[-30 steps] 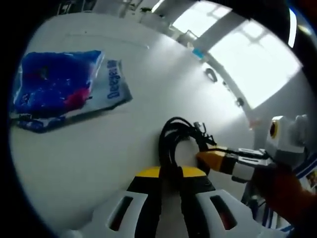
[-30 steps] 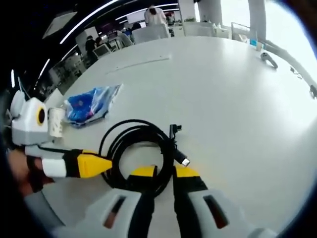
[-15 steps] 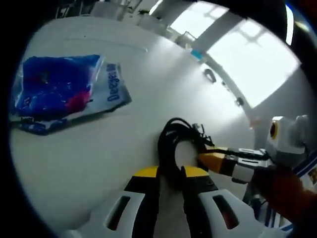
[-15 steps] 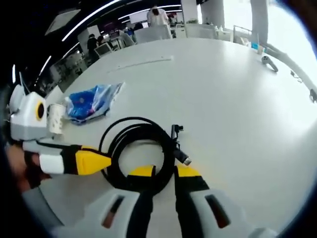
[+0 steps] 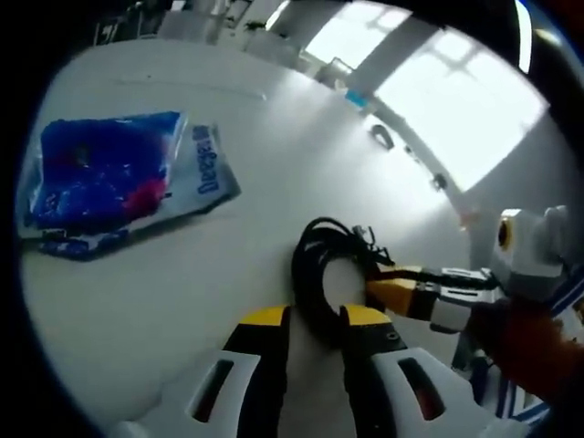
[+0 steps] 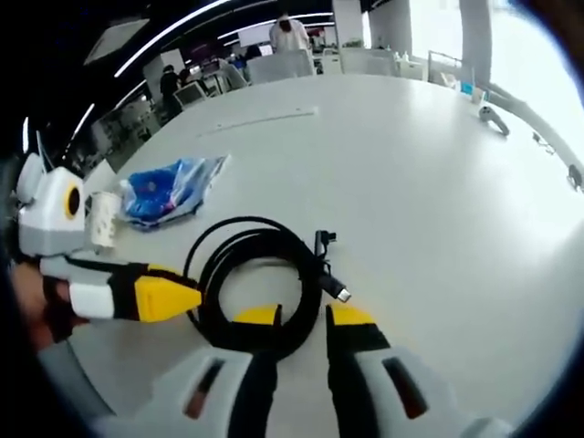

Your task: Arrange the tabletop items into an orderly group along one side of the table until the central work area is clear of visible clutter.

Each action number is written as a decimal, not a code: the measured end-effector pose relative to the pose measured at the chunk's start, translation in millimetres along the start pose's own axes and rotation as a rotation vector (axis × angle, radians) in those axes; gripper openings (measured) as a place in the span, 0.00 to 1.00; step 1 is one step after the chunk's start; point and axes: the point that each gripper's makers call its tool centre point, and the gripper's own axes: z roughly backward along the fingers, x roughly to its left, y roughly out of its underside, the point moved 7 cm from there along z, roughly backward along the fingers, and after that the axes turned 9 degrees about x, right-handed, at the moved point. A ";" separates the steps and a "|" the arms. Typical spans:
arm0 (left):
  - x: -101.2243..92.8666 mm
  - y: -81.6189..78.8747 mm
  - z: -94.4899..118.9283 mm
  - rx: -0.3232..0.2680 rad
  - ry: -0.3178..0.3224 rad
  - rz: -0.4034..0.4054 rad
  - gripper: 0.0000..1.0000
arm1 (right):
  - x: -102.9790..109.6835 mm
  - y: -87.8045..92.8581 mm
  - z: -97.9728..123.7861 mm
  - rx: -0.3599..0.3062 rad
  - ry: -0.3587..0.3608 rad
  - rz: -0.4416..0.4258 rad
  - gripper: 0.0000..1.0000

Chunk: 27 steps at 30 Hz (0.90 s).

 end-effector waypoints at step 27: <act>-6.0 -5.7 19.0 -0.030 0.013 -0.055 0.22 | 3.5 -9.7 19.3 -0.066 0.051 0.020 0.18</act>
